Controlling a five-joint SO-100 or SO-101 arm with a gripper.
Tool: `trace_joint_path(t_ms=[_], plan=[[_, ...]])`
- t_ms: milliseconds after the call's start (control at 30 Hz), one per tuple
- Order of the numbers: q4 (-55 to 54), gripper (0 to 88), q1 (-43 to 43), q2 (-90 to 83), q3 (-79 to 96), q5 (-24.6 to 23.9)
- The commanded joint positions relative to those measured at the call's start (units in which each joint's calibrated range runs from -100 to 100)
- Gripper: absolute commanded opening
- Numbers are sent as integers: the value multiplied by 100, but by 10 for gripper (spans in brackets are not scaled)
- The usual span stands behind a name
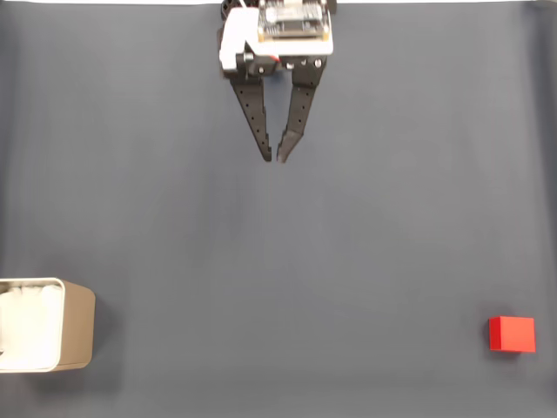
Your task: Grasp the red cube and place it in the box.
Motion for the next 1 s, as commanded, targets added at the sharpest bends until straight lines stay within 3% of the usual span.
trace_joint_path(t_ms=[0, 967], plan=[[5, 0, -74, 294, -475, 103], [-53, 3, -1629, 2348, -2364, 171]])
